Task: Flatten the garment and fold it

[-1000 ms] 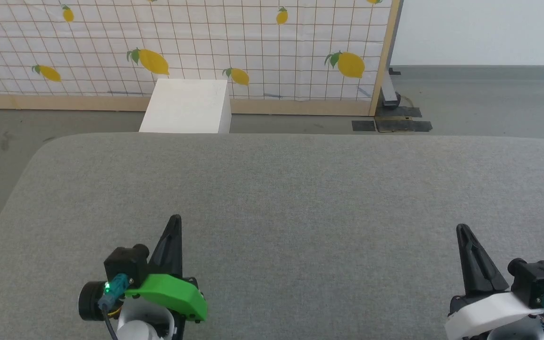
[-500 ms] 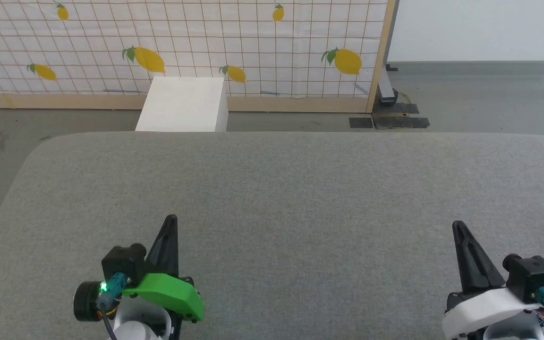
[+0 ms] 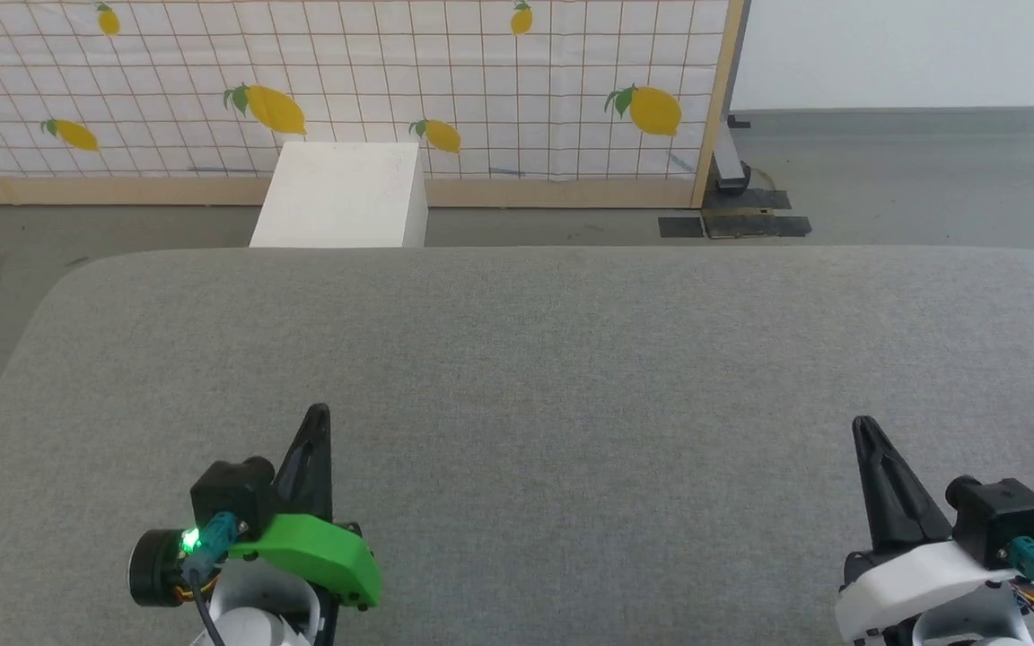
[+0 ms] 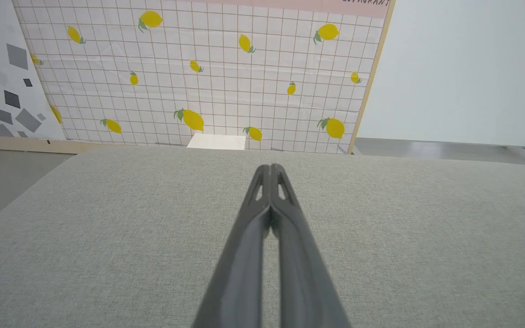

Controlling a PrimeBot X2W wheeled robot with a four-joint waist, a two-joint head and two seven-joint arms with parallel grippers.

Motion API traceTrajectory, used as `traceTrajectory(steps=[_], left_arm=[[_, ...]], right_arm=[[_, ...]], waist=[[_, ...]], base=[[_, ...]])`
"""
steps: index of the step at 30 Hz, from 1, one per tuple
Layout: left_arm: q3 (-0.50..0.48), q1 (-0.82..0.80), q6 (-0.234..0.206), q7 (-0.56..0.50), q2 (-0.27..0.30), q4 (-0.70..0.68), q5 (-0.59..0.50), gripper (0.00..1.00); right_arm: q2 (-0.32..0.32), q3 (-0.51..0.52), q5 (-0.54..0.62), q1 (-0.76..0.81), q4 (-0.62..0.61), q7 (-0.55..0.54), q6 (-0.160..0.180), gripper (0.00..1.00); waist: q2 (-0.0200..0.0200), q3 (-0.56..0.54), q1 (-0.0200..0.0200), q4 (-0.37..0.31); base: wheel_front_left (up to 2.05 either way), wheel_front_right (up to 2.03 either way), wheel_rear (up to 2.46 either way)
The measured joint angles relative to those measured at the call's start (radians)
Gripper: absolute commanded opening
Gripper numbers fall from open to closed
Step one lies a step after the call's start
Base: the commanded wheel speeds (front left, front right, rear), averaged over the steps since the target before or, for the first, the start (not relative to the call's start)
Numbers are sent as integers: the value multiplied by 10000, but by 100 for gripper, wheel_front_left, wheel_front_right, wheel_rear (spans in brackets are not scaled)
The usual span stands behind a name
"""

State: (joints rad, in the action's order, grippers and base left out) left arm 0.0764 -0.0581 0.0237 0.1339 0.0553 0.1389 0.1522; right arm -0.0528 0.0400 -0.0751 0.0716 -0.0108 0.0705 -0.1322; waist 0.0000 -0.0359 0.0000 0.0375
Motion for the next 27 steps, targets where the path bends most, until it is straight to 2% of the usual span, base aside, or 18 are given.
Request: traceTrajectory(steps=[27], left_arm=[[-309, 185, -71, -543, -2, -541, -581, 0]], right_arm=[[0, -146, 244, -211, 31, -280, 0, 0]], waist=[[0, 148, 1, -155]], base=[[0, 0, 0]])
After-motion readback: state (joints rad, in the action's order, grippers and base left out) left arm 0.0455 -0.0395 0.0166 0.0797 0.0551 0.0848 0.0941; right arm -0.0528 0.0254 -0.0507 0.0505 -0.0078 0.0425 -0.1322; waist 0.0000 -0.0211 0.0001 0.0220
